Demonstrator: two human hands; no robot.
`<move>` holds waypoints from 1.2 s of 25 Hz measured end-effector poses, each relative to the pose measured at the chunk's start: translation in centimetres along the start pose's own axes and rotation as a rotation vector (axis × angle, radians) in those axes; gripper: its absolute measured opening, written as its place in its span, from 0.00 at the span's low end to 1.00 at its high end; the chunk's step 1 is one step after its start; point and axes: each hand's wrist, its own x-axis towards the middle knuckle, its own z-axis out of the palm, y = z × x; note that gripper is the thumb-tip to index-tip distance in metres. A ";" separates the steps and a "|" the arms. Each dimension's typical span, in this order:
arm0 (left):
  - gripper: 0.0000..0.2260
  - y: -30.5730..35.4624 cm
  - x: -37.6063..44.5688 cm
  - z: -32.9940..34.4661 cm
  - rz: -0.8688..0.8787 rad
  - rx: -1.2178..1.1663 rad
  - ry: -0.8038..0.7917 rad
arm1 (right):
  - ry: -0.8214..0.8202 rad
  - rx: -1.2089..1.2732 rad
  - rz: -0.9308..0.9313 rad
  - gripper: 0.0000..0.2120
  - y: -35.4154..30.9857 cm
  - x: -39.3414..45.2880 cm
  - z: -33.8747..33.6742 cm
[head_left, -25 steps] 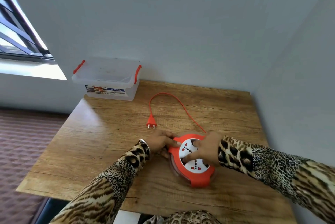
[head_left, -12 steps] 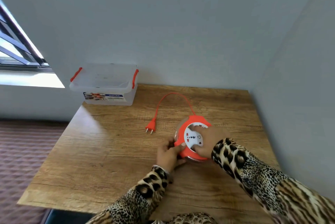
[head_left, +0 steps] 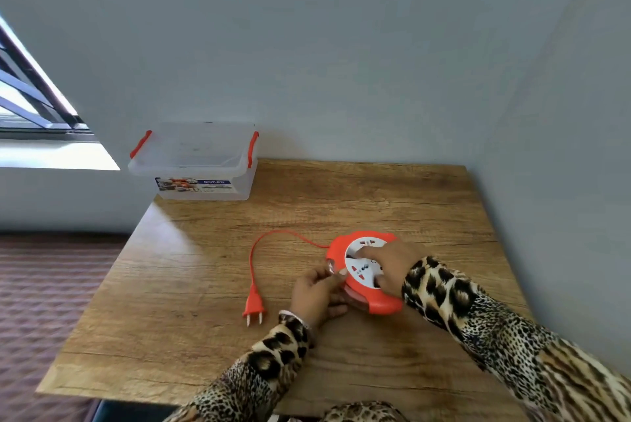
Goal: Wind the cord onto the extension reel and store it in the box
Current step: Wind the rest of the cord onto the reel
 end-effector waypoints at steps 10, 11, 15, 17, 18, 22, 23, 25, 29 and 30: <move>0.08 2.1 1.5 -0.1 -0.050 0.104 -0.050 | 0.028 -0.205 -0.140 0.28 0.6 -1.1 -0.8; 0.08 2.0 1.5 0.0 -0.042 0.099 -0.041 | 0.048 -0.188 -0.118 0.29 0.4 -1.3 -0.7; 0.09 1.7 1.3 0.3 -0.002 0.031 -0.005 | 0.105 -0.108 -0.006 0.28 -0.3 -1.4 0.0; 0.04 1.9 1.4 0.5 0.026 0.008 0.005 | 0.120 -0.053 0.061 0.29 -0.6 -1.2 0.2; 0.03 2.1 1.5 0.6 0.042 0.016 0.008 | 0.124 -0.028 0.088 0.30 -0.7 -1.0 0.3; 0.05 2.8 1.8 0.7 0.100 0.068 0.021 | 0.162 0.092 0.185 0.30 -0.8 -0.7 0.4; 0.05 2.7 1.7 0.8 0.112 0.070 0.023 | 0.161 0.124 0.220 0.29 -0.9 -0.6 0.4; 0.03 2.3 1.4 0.8 0.138 0.054 0.021 | 0.147 0.193 0.312 0.28 -1.3 -0.4 0.5; 0.05 1.2 0.9 1.2 0.212 -0.047 0.035 | 0.135 0.378 0.474 0.30 -1.7 0.5 0.4; 0.07 0.8 0.7 1.6 0.232 -0.061 0.046 | 0.130 0.438 0.506 0.34 -1.6 0.7 0.3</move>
